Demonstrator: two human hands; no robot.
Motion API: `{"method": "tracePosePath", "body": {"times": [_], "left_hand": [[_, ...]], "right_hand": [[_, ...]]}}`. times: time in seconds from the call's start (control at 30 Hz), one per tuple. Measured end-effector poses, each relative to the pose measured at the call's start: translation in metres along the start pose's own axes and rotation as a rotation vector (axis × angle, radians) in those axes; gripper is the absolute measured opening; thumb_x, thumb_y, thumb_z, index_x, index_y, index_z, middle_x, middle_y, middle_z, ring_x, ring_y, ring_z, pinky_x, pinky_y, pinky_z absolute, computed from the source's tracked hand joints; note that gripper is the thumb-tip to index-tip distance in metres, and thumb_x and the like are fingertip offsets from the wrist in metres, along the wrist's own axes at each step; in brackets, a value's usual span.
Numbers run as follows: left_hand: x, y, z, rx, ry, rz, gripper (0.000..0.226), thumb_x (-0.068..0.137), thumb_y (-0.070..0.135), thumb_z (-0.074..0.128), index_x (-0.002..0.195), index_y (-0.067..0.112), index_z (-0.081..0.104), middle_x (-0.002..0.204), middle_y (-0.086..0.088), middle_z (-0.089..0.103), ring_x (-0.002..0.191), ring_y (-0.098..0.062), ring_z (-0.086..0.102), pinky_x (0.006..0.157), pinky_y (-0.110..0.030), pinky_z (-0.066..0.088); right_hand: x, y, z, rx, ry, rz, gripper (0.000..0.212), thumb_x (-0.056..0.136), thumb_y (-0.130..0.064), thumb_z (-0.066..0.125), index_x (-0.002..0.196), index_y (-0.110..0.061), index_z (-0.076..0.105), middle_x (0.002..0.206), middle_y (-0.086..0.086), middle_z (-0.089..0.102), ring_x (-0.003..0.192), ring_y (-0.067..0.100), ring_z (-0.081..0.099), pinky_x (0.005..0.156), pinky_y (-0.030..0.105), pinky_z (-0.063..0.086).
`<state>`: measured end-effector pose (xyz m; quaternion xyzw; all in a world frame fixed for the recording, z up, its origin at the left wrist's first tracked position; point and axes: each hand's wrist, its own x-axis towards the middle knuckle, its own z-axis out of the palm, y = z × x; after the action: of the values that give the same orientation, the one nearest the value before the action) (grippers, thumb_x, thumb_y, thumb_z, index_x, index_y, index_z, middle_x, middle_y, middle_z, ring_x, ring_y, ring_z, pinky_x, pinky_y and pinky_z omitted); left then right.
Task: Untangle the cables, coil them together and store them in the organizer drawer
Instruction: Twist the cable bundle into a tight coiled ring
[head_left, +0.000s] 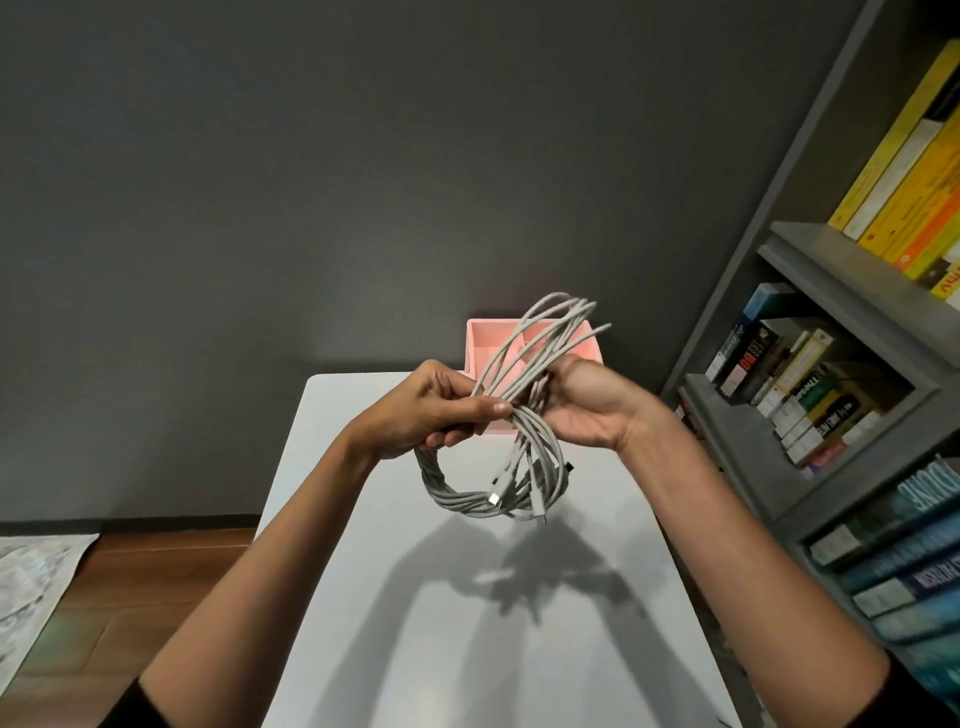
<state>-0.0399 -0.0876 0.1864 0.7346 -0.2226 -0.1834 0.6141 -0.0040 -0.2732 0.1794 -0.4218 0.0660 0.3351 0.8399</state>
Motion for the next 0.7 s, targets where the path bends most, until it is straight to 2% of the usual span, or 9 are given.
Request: {"method": "tracePosePath", "body": {"times": [0.07, 0.1, 0.13, 0.2, 0.3, 0.4, 0.47, 0.6, 0.7], "left_hand": [[-0.001, 0.002, 0.000, -0.031, 0.030, 0.022, 0.033, 0.083, 0.021, 0.067, 0.054, 0.007, 0.060, 0.038, -0.001, 0.041, 0.030, -0.007, 0.024, 0.036, -0.016, 0.020], [-0.001, 0.005, 0.000, -0.031, 0.038, 0.033, 0.033, 0.082, 0.022, 0.066, 0.053, 0.008, 0.061, 0.038, -0.001, 0.041, 0.030, -0.007, 0.024, 0.037, -0.016, 0.019], [0.000, 0.008, -0.001, -0.014, 0.042, 0.043, 0.034, 0.083, 0.022, 0.066, 0.053, 0.007, 0.060, 0.038, -0.001, 0.041, 0.030, -0.007, 0.024, 0.037, -0.017, 0.018], [0.001, 0.012, -0.002, 0.047, 0.046, 0.046, 0.038, 0.084, 0.023, 0.068, 0.056, -0.001, 0.057, 0.039, -0.002, 0.042, 0.030, -0.008, 0.026, 0.038, -0.020, 0.017], [0.003, 0.013, -0.003, 0.062, 0.081, 0.052, 0.040, 0.081, 0.029, 0.068, 0.057, -0.001, 0.057, 0.040, -0.003, 0.043, 0.030, -0.009, 0.027, 0.038, -0.022, 0.017], [0.004, 0.012, -0.002, 0.032, 0.099, 0.070, 0.035, 0.081, 0.029, 0.067, 0.053, 0.010, 0.061, 0.040, -0.002, 0.043, 0.031, -0.009, 0.027, 0.037, -0.019, 0.019], [0.004, 0.012, -0.003, 0.011, 0.109, 0.060, 0.033, 0.083, 0.027, 0.066, 0.052, 0.014, 0.063, 0.041, -0.002, 0.043, 0.031, -0.008, 0.026, 0.036, -0.017, 0.020], [0.006, 0.010, -0.011, 0.009, 0.181, 0.026, 0.036, 0.085, 0.026, 0.067, 0.056, 0.005, 0.059, 0.041, -0.004, 0.043, 0.031, -0.009, 0.027, 0.038, -0.020, 0.019], [0.007, 0.008, -0.013, 0.023, 0.213, -0.015, 0.036, 0.086, 0.026, 0.067, 0.058, 0.004, 0.060, 0.042, -0.004, 0.043, 0.031, -0.009, 0.027, 0.037, -0.018, 0.019]], "right_hand": [[-0.004, 0.001, 0.010, -0.047, 0.086, -0.034, 0.013, 0.083, -0.009, 0.062, 0.094, -0.005, 0.056, 0.079, 0.012, 0.046, 0.074, 0.020, 0.049, 0.091, 0.032, 0.049], [-0.011, 0.004, 0.016, -0.105, 0.139, -0.043, 0.015, 0.094, -0.010, 0.049, 0.093, 0.004, 0.054, 0.081, 0.016, 0.045, 0.078, 0.022, 0.051, 0.085, 0.038, 0.055], [-0.014, 0.008, 0.016, -0.180, 0.159, -0.035, 0.027, 0.098, -0.010, 0.040, 0.106, 0.013, 0.052, 0.089, 0.020, 0.047, 0.085, 0.026, 0.053, 0.075, 0.042, 0.059], [-0.024, 0.013, 0.024, -0.337, 0.140, -0.039, 0.029, 0.100, -0.009, 0.036, 0.116, 0.009, 0.052, 0.078, 0.019, 0.049, 0.073, 0.022, 0.056, 0.063, 0.040, 0.060], [-0.034, 0.014, 0.041, -0.733, 0.184, -0.079, 0.033, 0.101, -0.021, 0.034, 0.108, 0.001, 0.058, 0.054, 0.005, 0.041, 0.042, 0.010, 0.045, 0.066, 0.043, 0.060], [-0.038, 0.007, 0.045, -1.086, 0.268, -0.082, 0.048, 0.101, -0.030, 0.027, 0.118, 0.005, 0.055, 0.061, 0.004, 0.051, 0.050, 0.014, 0.055, 0.067, 0.038, 0.055], [-0.041, 0.002, 0.044, -1.125, 0.229, -0.017, 0.053, 0.100, -0.038, 0.027, 0.117, 0.003, 0.056, 0.061, 0.003, 0.053, 0.054, 0.015, 0.057, 0.067, 0.036, 0.047], [-0.043, -0.003, 0.034, -0.866, -0.020, 0.042, 0.056, 0.089, -0.041, 0.032, 0.104, 0.005, 0.060, 0.063, 0.012, 0.054, 0.062, 0.024, 0.052, 0.073, 0.042, 0.040], [-0.042, 0.003, 0.035, -1.081, 0.031, -0.026, 0.019, 0.080, -0.027, 0.058, 0.077, -0.008, 0.056, 0.062, 0.005, 0.049, 0.061, 0.020, 0.048, 0.056, 0.032, 0.033]]}}
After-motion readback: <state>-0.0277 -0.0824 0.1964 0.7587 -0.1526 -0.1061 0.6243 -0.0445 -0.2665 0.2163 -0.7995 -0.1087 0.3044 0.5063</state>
